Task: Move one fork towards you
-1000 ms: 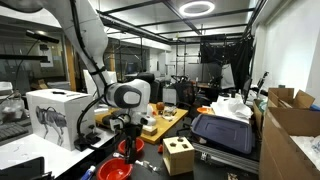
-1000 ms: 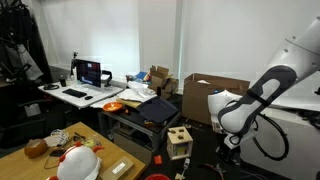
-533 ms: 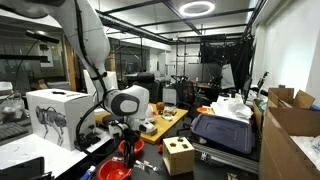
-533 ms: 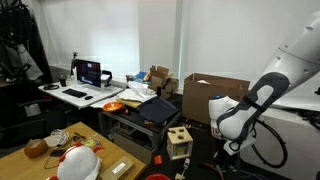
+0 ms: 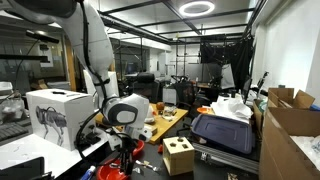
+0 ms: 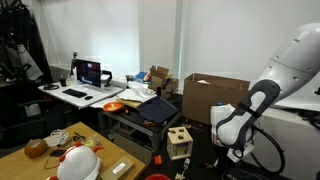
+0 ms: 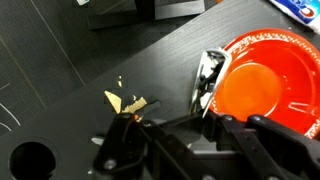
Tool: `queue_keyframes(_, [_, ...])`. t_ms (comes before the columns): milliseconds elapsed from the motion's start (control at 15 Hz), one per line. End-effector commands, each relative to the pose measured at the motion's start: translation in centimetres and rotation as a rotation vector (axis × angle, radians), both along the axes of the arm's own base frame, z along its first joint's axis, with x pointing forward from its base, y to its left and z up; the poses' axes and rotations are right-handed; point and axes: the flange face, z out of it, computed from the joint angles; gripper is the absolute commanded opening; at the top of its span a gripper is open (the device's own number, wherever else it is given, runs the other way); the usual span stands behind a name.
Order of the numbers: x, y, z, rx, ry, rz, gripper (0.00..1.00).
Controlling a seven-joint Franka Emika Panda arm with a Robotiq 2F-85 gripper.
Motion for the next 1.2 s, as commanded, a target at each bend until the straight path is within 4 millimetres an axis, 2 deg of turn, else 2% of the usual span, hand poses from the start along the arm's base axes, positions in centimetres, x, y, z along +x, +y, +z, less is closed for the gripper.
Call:
queue_keyframes(0, [0.0, -0.2, -0.3, 0.082, -0.042, 0.047, 0.00])
queue_keyframes(400, [0.5, 0.0, -1.7, 0.189, -0.088, 0.112, 0.00])
queue_keyframes(800, [-0.3, -0.3, -4.2, 0.254, -0.066, 0.117, 0.00])
queue_keyframes(1133, [-0.5, -0.6, -5.5, 0.282, -0.062, 0.109, 0.00])
